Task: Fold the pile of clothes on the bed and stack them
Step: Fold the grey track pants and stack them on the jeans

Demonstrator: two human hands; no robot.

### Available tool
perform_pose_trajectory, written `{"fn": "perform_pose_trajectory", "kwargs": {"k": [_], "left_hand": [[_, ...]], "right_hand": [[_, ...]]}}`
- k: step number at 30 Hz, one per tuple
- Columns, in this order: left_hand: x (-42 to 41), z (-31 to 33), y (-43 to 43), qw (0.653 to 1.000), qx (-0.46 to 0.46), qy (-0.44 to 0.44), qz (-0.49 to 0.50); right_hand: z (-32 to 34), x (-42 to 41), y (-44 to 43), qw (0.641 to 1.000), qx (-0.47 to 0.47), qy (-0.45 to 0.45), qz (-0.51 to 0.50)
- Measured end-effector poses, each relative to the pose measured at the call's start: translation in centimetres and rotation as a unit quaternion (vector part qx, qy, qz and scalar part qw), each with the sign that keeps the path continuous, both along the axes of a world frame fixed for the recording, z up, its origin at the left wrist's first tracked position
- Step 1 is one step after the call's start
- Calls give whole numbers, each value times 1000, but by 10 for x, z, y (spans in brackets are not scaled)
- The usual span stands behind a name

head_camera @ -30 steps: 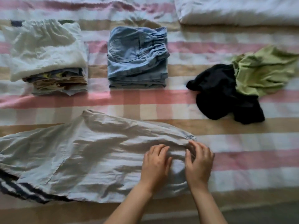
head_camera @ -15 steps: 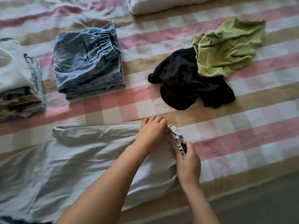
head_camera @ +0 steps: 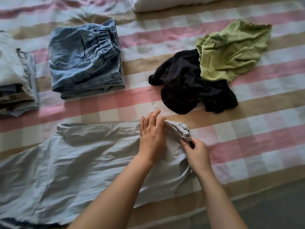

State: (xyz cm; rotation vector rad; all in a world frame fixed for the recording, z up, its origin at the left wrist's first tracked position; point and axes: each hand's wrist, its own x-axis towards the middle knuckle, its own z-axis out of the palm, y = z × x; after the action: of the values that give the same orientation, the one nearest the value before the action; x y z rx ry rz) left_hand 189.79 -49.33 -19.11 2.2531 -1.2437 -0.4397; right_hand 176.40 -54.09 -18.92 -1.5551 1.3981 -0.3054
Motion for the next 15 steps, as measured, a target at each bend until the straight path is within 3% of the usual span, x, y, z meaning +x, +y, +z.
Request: {"fn": "perform_pose_trajectory", "kwargs": {"k": [3, 5, 8, 11, 13, 15], "left_hand": [[10, 0, 14, 998, 54, 0, -22], [21, 5, 36, 998, 57, 10, -12], [41, 13, 89, 998, -27, -29, 54], [69, 7, 156, 985, -41, -116, 123], [86, -2, 190, 980, 30, -145, 130], [94, -14, 211, 980, 127, -109, 109]], "right_hand": [[-4, -2, -2, 993, -43, 103, -21], [-2, 2, 6, 972, -126, 194, -35], [11, 21, 37, 932, -327, 156, -14], [10, 54, 84, 913, -365, 93, 159], [0, 78, 110, 890, -327, 115, 297], [-17, 94, 122, 861, -285, 172, 385]]}}
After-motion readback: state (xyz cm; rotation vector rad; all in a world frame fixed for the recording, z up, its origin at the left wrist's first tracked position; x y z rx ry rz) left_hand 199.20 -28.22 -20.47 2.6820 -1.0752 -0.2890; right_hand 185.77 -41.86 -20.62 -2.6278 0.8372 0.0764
